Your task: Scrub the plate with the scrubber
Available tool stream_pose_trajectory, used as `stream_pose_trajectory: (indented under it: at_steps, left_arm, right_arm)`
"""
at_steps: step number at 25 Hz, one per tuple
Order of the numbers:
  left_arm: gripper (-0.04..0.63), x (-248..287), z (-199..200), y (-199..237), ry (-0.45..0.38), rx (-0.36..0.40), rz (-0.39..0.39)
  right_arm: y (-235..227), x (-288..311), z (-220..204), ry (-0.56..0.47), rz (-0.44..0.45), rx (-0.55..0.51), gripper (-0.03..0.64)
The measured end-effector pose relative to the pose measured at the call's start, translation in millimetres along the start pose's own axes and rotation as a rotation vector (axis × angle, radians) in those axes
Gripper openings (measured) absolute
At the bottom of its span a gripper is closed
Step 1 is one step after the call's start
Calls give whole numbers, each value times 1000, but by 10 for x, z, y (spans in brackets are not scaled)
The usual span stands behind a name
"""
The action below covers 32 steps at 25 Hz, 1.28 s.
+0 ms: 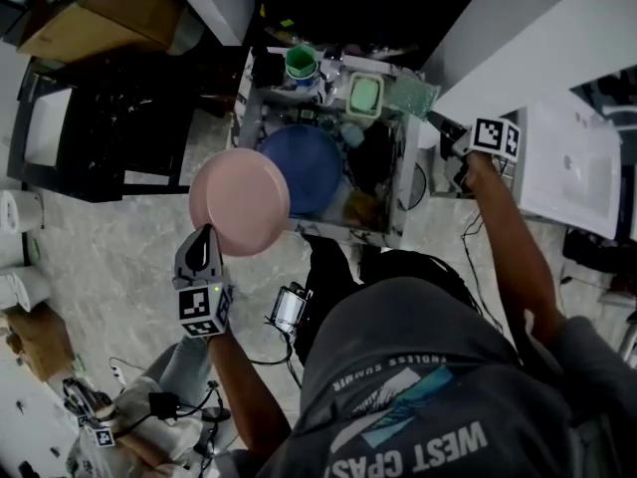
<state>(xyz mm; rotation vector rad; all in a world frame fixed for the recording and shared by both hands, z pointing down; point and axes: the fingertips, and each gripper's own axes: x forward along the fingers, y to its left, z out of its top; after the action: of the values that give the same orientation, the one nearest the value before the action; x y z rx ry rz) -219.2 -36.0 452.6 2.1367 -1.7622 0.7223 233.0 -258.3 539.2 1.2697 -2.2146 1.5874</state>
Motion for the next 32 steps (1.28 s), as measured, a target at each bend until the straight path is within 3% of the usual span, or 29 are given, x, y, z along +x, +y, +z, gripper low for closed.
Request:
stream_pose_trajectory:
  at_steps: [6, 10, 15, 32]
  left_arm:
    - [0, 39, -17, -92, 19, 0, -6]
    - [0, 103, 66, -171, 18, 6, -5]
    - [0, 172, 190, -245, 17, 19, -7]
    - [0, 278, 224, -318, 20, 36, -23]
  right_arm:
    - [-424, 111, 27, -46, 36, 147, 28]
    - [-644, 160, -65, -45, -2, 226, 29]
    - [-767, 227, -93, -41, 15, 291, 31]
    - [-768, 257, -82, -32, 38, 291, 32]
